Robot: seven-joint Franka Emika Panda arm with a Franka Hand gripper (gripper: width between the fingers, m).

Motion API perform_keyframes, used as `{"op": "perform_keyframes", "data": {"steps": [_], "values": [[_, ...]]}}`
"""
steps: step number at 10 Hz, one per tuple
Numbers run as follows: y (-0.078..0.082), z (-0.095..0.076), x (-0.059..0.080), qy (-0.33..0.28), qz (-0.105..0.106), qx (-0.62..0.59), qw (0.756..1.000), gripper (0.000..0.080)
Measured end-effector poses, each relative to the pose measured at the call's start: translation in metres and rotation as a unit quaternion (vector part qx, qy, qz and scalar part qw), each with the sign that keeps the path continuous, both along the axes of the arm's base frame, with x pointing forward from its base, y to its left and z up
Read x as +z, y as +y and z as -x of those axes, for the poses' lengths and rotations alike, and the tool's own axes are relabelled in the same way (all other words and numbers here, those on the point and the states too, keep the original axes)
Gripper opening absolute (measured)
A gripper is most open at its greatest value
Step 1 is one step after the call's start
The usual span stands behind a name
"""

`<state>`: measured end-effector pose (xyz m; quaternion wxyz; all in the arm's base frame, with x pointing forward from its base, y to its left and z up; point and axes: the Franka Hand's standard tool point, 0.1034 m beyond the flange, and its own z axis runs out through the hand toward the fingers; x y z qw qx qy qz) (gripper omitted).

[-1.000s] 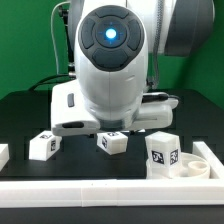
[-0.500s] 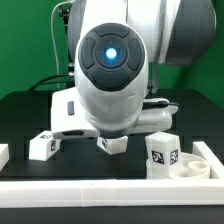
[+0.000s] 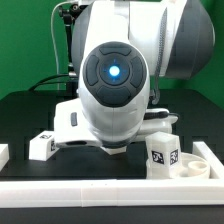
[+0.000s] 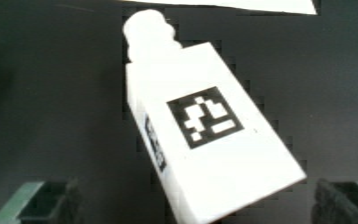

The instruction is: Assemble stool

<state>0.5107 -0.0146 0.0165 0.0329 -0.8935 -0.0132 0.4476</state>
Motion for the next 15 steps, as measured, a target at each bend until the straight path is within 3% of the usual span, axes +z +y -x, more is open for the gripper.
{"op": "perform_keyframes", "data": {"steps": [3, 5, 6, 8, 10, 12, 15], "values": [[-0.002, 0.003, -0.009, -0.004, 0.002, -0.001, 1.000, 0.0649], [-0.002, 0.004, -0.009, -0.004, 0.002, -0.001, 1.000, 0.0372], [-0.003, 0.004, -0.009, -0.004, 0.002, -0.002, 1.000, 0.0372], [-0.004, 0.004, -0.009, -0.004, 0.002, -0.003, 1.000, 0.0069], [-0.006, 0.001, -0.006, -0.006, 0.002, -0.005, 1.000, 0.0022], [-0.008, -0.008, 0.017, -0.010, 0.000, -0.007, 1.000, 0.0002], [0.009, -0.027, 0.076, -0.034, 0.006, -0.009, 0.999, 0.0001]]}}
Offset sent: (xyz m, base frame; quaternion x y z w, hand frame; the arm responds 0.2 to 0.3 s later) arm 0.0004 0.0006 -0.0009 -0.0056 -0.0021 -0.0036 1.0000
